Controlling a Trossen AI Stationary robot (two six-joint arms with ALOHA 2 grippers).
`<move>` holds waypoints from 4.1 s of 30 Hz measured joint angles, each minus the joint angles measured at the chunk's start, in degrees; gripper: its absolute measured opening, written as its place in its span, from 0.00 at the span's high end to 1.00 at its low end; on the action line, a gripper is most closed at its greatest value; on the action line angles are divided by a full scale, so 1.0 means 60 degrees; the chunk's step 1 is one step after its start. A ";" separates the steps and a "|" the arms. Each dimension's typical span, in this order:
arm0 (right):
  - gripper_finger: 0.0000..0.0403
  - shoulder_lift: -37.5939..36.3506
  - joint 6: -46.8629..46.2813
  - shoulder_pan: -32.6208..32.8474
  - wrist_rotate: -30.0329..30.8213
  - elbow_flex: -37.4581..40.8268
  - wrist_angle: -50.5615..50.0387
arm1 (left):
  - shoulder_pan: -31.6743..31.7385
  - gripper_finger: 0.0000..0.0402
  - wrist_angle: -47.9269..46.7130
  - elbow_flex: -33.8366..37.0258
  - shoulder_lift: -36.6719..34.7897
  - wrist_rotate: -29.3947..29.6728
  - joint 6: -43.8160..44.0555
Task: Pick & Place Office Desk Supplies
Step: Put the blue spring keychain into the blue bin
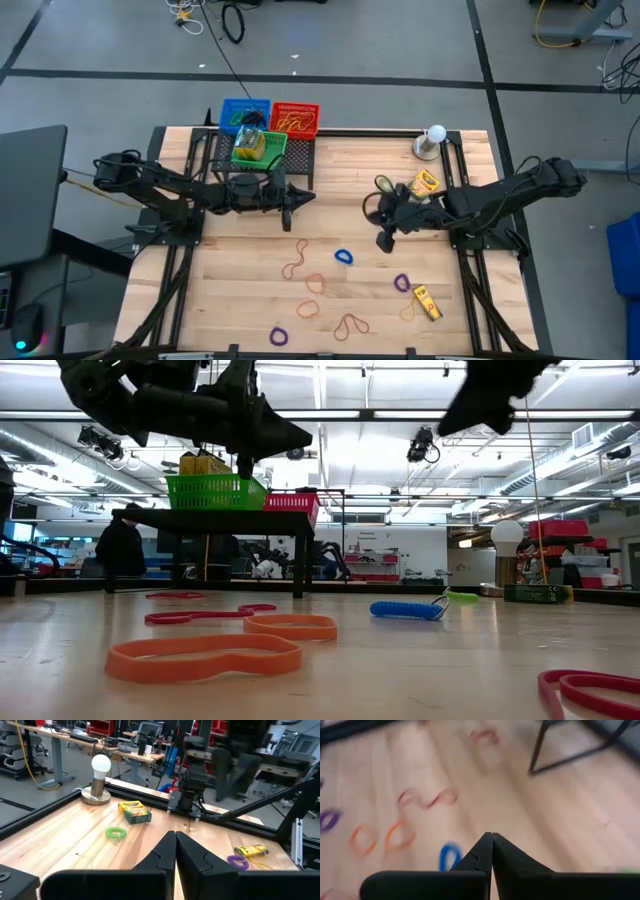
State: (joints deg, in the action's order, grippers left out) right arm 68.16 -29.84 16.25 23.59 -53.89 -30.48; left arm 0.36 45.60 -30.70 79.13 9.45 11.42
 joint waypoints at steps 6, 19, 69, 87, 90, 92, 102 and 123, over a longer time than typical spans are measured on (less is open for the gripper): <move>0.88 0.0018 -0.1613 0.1022 -0.1483 0.0117 -0.1448 | 0.0015 0.95 -0.0074 0.0000 0.0000 0.0026 -0.0039; 0.80 0.1725 -0.2127 0.2521 -0.4034 0.1019 -0.1679 | 0.0066 0.95 -0.0201 -0.0004 -0.0004 -0.0007 0.0101; 0.96 0.0817 -0.0142 -0.0189 -0.2673 0.3813 0.4581 | -0.2448 0.99 -0.9072 -0.3319 0.1554 0.1974 0.4996; 0.81 0.3594 -0.2806 -0.0186 -0.2692 0.0183 0.1477 | -0.2375 0.98 -0.4017 -0.0771 0.1628 0.1898 0.2651; 0.73 0.4200 -0.3339 -0.0163 -0.2856 -0.0225 0.1392 | -0.2361 0.98 -0.3956 -0.0703 0.1628 0.1895 0.2348; 0.69 0.4580 -0.3456 -0.0119 -0.2861 -0.0462 0.1301 | -0.2361 0.98 -0.3963 -0.0655 0.1628 0.1903 0.2204; 0.69 0.6023 -0.3418 -0.0201 -0.2535 -0.0881 0.1218 | -0.2104 0.97 -0.3827 -0.0645 0.1672 0.1749 0.2053; 0.94 0.6076 -0.2605 -0.0346 -0.1997 -0.0861 0.1461 | -0.1322 0.97 -0.3144 -0.0648 0.1672 0.0737 0.3948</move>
State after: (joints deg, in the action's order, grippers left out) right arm 104.62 -45.46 14.18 11.62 -59.06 -21.72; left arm -7.57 26.74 -34.59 89.17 13.88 35.11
